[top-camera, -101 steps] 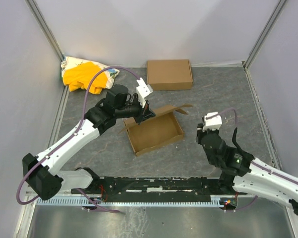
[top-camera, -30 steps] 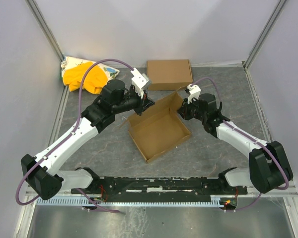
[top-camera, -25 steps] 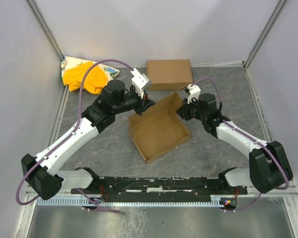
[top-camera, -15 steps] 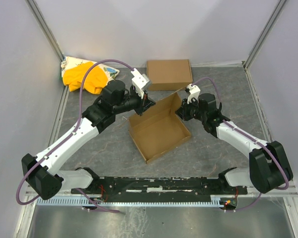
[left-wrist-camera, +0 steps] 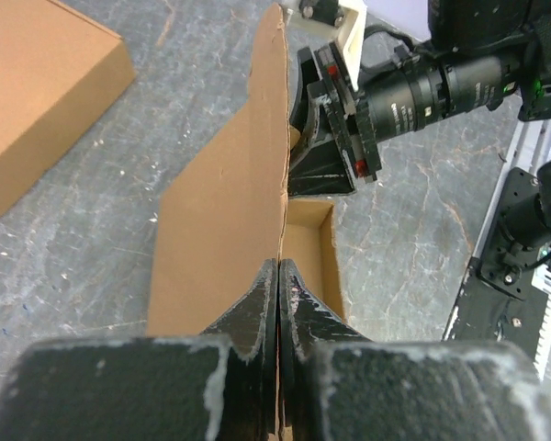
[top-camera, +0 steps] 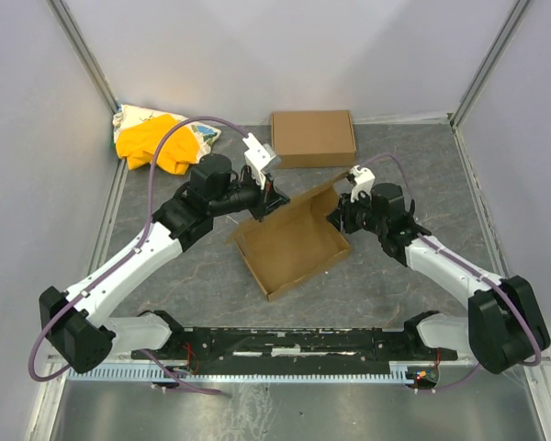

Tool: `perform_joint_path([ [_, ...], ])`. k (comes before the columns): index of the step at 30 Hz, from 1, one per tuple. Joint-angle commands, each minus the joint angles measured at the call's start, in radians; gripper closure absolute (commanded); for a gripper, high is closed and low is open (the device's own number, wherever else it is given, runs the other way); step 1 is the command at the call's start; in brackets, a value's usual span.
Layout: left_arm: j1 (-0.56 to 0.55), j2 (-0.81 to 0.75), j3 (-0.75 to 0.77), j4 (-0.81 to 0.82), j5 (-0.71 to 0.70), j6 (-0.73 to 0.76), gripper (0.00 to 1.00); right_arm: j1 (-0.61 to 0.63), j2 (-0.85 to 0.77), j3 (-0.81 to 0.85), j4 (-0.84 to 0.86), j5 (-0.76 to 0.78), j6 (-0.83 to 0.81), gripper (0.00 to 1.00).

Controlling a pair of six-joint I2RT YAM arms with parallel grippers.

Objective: Fold the paper box

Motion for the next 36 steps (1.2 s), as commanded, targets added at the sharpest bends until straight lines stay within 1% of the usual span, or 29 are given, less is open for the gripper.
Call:
perform_joint_path([
  [1, 0.0, -0.04, -0.046, 0.007, 0.044, -0.066, 0.97, 0.001, -0.093, -0.027, -0.032, 0.003, -0.024, 0.57],
  [2, -0.001, -0.048, -0.054, 0.008, 0.045, -0.072, 0.97, 0.001, -0.114, -0.034, -0.05, 0.004, -0.02, 0.52],
  [5, -0.004, -0.071, -0.081, 0.009, 0.045, -0.094, 0.97, 0.001, -0.207, -0.066, -0.116, -0.003, -0.017, 0.44],
  [7, -0.008, -0.086, -0.097, 0.009, 0.047, -0.105, 0.97, 0.001, -0.293, -0.086, -0.186, -0.007, -0.022, 0.4],
  [8, -0.011, -0.097, -0.108, 0.009, 0.048, -0.111, 0.97, 0.001, -0.358, -0.092, -0.246, -0.006, -0.03, 0.36],
  [9, -0.013, -0.102, -0.117, 0.009, 0.047, -0.115, 0.97, 0.0, -0.409, -0.096, -0.292, -0.001, -0.031, 0.36],
  [12, -0.019, -0.12, -0.137, 0.009, 0.041, -0.127, 0.97, 0.002, -0.547, -0.122, -0.345, 0.002, 0.05, 0.34],
  [15, -0.028, -0.135, -0.152, 0.009, 0.043, -0.148, 0.97, 0.003, -0.659, -0.102, -0.483, 0.064, 0.099, 0.33],
  [17, -0.042, -0.14, -0.165, 0.005, 0.051, -0.17, 0.92, 0.002, -0.717, -0.086, -0.557, 0.108, 0.124, 0.32],
  [20, -0.084, -0.158, -0.223, 0.006, 0.06, -0.21, 0.76, 0.003, -0.769, -0.055, -0.612, 0.149, 0.149, 0.32],
  [23, -0.136, -0.197, -0.301, 0.008, 0.025, -0.252, 0.63, 0.002, -0.739, -0.007, -0.613, 0.159, 0.164, 0.31],
  [25, -0.17, -0.242, -0.343, 0.013, -0.013, -0.273, 0.58, 0.001, -0.677, 0.042, -0.627, 0.162, 0.173, 0.31],
  [28, -0.201, -0.338, -0.394, 0.033, -0.045, -0.316, 0.54, 0.002, -0.564, 0.135, -0.663, 0.156, 0.169, 0.31],
  [31, -0.208, -0.414, -0.408, -0.007, -0.077, -0.33, 0.53, 0.002, -0.481, 0.217, -0.659, 0.123, 0.172, 0.32],
  [33, -0.208, -0.45, -0.414, -0.038, -0.15, -0.344, 0.54, 0.002, -0.432, 0.268, -0.631, 0.09, 0.168, 0.33],
  [35, -0.207, -0.491, -0.422, -0.051, -0.285, -0.391, 0.54, 0.003, -0.37, 0.314, -0.608, 0.081, 0.166, 0.32],
  [36, -0.208, -0.51, -0.424, -0.063, -0.383, -0.438, 0.54, 0.003, -0.332, 0.342, -0.611, 0.097, 0.167, 0.32],
])
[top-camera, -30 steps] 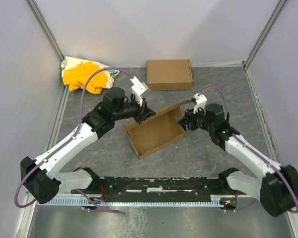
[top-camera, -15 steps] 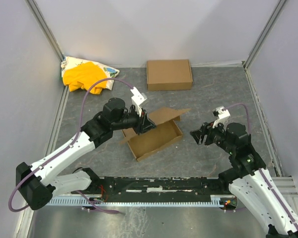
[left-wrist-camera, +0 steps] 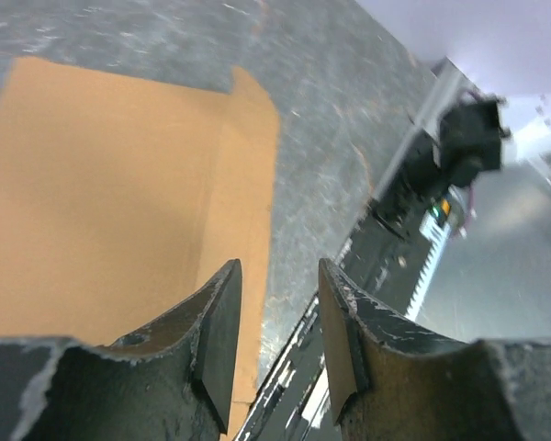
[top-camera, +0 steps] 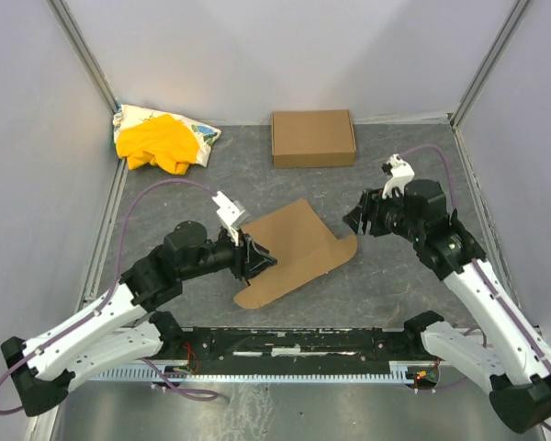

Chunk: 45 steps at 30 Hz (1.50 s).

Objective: Fold the paper box

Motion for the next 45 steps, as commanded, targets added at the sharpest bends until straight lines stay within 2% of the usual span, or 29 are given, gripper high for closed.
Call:
perform_joint_path([
  [1, -0.002, -0.075, -0.008, -0.047, -0.369, -0.201, 0.54, 0.001, 0.122, 0.141, 0.041, 0.011, 0.009, 0.31],
  [3, -0.003, -0.093, -0.021, -0.074, -0.501, -0.319, 0.51, 0.0, 0.194, 0.167, 0.041, 0.061, 0.027, 0.28],
  [5, -0.002, -0.103, -0.065, -0.08, -0.561, -0.412, 0.48, -0.005, 0.272, 0.174, 0.067, 0.062, 0.046, 0.23],
  [8, -0.002, -0.1, -0.118, -0.144, -0.661, -0.567, 0.47, -0.021, 0.42, 0.214, 0.067, 0.033, 0.053, 0.22],
  [11, -0.003, -0.102, -0.167, -0.234, -0.746, -0.72, 0.48, -0.044, 0.509, 0.25, 0.055, 0.142, 0.058, 0.25],
  [13, -0.002, -0.107, -0.202, -0.279, -0.769, -0.807, 0.49, -0.071, 0.553, 0.254, 0.052, 0.219, 0.064, 0.32],
  [16, -0.002, -0.107, -0.235, -0.353, -0.805, -0.88, 0.5, -0.111, 0.613, 0.249, 0.054, 0.26, 0.059, 0.39],
  [20, -0.002, -0.104, -0.272, -0.378, -0.818, -0.929, 0.5, -0.134, 0.687, 0.215, 0.085, 0.244, 0.038, 0.41],
  [24, -0.001, -0.055, -0.291, -0.346, -0.816, -0.926, 0.5, -0.137, 0.763, 0.171, 0.145, 0.139, 0.027, 0.43],
  [27, -0.002, 0.022, -0.281, -0.281, -0.823, -0.859, 0.5, -0.135, 0.799, 0.145, 0.185, 0.042, 0.026, 0.48],
  [30, -0.001, 0.141, -0.239, -0.214, -0.832, -0.794, 0.5, -0.135, 0.792, 0.114, 0.217, 0.01, 0.015, 0.5],
  [36, -0.002, 0.404, -0.066, -0.14, -0.853, -0.648, 0.49, -0.135, 0.751, 0.085, 0.195, 0.006, -0.025, 0.5],
  [41, 0.013, 0.532, 0.087, -0.103, -0.905, -0.516, 0.49, -0.135, 0.746, 0.064, 0.205, 0.005, -0.025, 0.5],
  [45, 0.086, 0.61, 0.218, -0.068, -0.895, -0.377, 0.49, -0.136, 0.737, 0.05, 0.211, 0.001, -0.013, 0.5],
])
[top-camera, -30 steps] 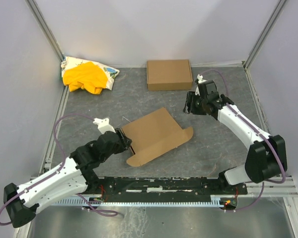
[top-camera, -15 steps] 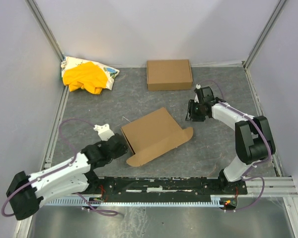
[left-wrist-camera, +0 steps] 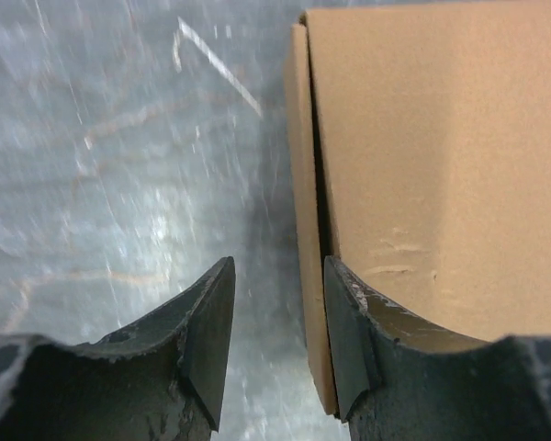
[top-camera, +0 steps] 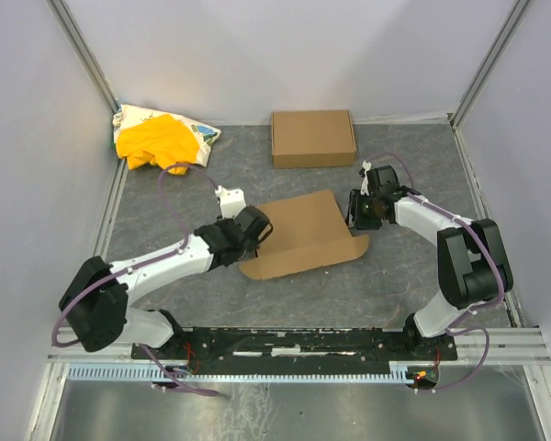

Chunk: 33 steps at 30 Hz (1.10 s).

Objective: Fold the paper box

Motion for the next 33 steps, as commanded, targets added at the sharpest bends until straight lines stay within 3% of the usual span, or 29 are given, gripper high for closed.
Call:
perform_joint_path([
  [1, 0.08, 0.071, 0.17, 0.151, -0.016, 0.223, 0.49, 0.011, -0.047, -0.019, 0.035, -0.025, 0.009, 0.5],
  [6, 0.182, 0.202, 0.328, 0.192, 0.133, 0.366, 0.48, 0.012, -0.084, -0.031, 0.049, -0.02, 0.035, 0.49],
  [11, 0.221, 0.269, 0.425, 0.17, 0.136, 0.457, 0.47, 0.013, -0.126, -0.003, -0.009, 0.082, 0.041, 0.43],
  [17, 0.345, 0.112, 0.367, 0.124, 0.15, 0.489, 0.45, 0.01, -0.318, -0.021, -0.103, 0.327, 0.075, 0.36],
  [18, 0.362, 0.056, 0.32, 0.136, 0.161, 0.501, 0.37, 0.011, -0.394, -0.038, -0.106, 0.341, 0.082, 0.34],
  [20, 0.382, -0.067, 0.238, 0.184, 0.228, 0.527, 0.26, 0.012, -0.515, -0.096, -0.073, 0.293, 0.102, 0.23],
  [22, 0.385, -0.204, 0.078, 0.279, 0.353, 0.564, 0.14, 0.012, -0.68, -0.169, -0.006, 0.085, 0.123, 0.12],
  [24, 0.386, -0.34, -0.056, 0.375, 0.481, 0.549, 0.1, 0.012, -0.786, -0.266, 0.105, -0.108, 0.159, 0.0],
  [26, 0.386, -0.44, -0.146, 0.427, 0.564, 0.512, 0.06, 0.012, -0.861, -0.347, 0.2, -0.178, 0.307, 0.01],
  [28, 0.387, -0.471, -0.157, 0.415, 0.619, 0.482, 0.07, 0.012, -0.912, -0.376, 0.128, -0.175, 0.438, 0.01],
  [33, 0.377, -0.407, -0.082, 0.273, 0.673, 0.532, 0.02, 0.012, -0.932, -0.41, 0.121, -0.269, 0.35, 0.01],
])
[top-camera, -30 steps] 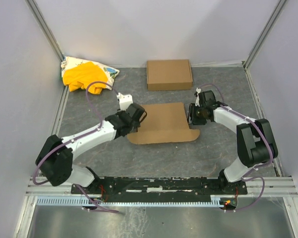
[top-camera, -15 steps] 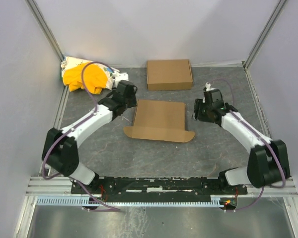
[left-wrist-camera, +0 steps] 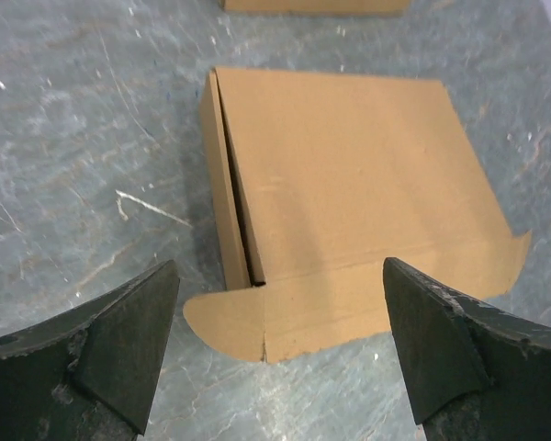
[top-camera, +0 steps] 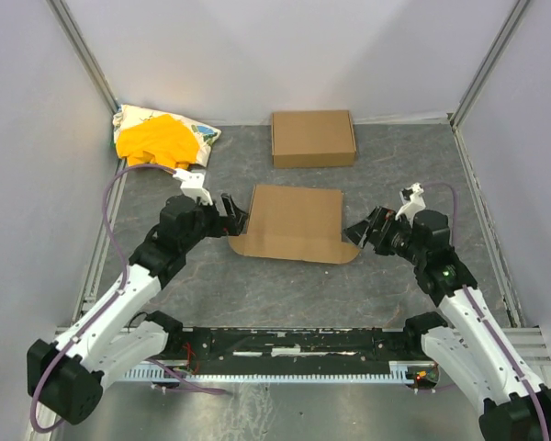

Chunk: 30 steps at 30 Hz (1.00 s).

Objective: Fold the paper box

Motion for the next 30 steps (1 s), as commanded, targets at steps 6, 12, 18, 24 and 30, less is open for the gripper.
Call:
perform_joint_path([
  [6, -0.022, 0.07, -0.004, 0.011, 0.063, 0.063, 0.01, 0.021, 0.109, 0.075, -0.236, 0.04, -0.18, 0.01],
  [12, -0.044, 0.042, -0.069, 0.086, 0.015, 0.126, 0.0, 0.184, 0.207, 0.112, -0.28, 0.303, -0.227, 0.01],
  [18, -0.063, 0.161, -0.04, 0.083, 0.025, 0.163, 0.01, 0.231, 0.292, 0.131, -0.237, 0.385, -0.222, 0.01],
  [24, -0.076, 0.223, -0.03, 0.094, 0.008, 0.198, 0.02, 0.233, 0.305, 0.147, -0.23, 0.433, -0.236, 0.01],
  [30, -0.13, 0.181, -0.059, 0.069, 0.0, 0.238, 0.04, 0.233, 0.362, 0.168, -0.22, 0.382, -0.266, 0.01],
])
